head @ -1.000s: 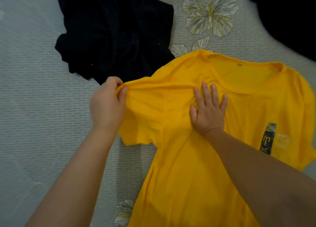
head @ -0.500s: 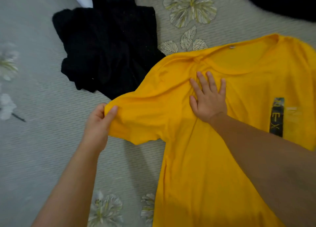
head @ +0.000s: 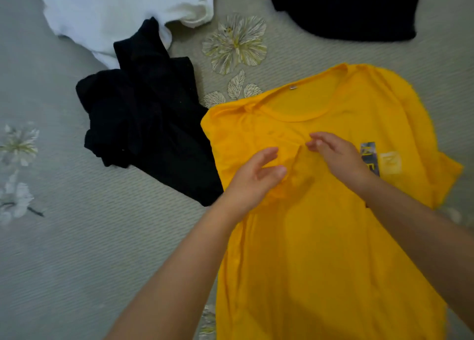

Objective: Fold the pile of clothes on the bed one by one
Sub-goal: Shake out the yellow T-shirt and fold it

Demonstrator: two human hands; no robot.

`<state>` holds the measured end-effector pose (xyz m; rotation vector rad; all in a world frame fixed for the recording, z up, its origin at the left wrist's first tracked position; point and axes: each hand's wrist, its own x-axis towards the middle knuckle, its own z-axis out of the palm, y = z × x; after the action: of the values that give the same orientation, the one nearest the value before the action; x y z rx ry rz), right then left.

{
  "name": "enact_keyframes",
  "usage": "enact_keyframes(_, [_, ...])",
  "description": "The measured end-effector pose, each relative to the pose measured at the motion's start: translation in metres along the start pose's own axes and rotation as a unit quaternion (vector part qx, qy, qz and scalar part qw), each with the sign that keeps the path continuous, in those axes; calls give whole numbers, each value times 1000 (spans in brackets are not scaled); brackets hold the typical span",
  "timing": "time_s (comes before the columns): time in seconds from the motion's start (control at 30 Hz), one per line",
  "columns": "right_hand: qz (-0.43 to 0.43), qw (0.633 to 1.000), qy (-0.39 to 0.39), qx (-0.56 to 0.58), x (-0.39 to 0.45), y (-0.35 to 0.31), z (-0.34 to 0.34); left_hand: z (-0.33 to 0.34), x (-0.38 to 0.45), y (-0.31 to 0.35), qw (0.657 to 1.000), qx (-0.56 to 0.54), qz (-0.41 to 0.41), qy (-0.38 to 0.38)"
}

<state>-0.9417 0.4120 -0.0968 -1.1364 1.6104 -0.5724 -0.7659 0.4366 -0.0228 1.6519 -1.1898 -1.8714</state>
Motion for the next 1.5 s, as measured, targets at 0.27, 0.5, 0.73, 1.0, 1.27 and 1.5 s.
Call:
enact_keyframes(0.27, [-93, 970, -36, -220, -10, -2, 27, -25, -34, -93, 858, 464, 36, 217])
enact_keyframes(0.5, [-99, 853, 23, -513, 4, -36, 55, -11, -40, -119, 797, 531, 138, 253])
enact_keyframes(0.73, [-209, 862, -99, -452, 12, -65, 68, -17, -37, -142, 777, 497, 284, 264])
enact_keyframes(1.0, [-146, 874, -204, -416, 67, -148, 127, -1, -17, -129, 778, 464, 238, 350])
enact_keyframes(1.27, [-63, 928, -216, -297, 81, -166, 137, -7, -29, -162, 775, 448, 365, 258])
enact_keyframes(1.5, [-115, 916, -233, -306, 83, -154, 151, -15, -36, -158, 896, 302, 131, 297])
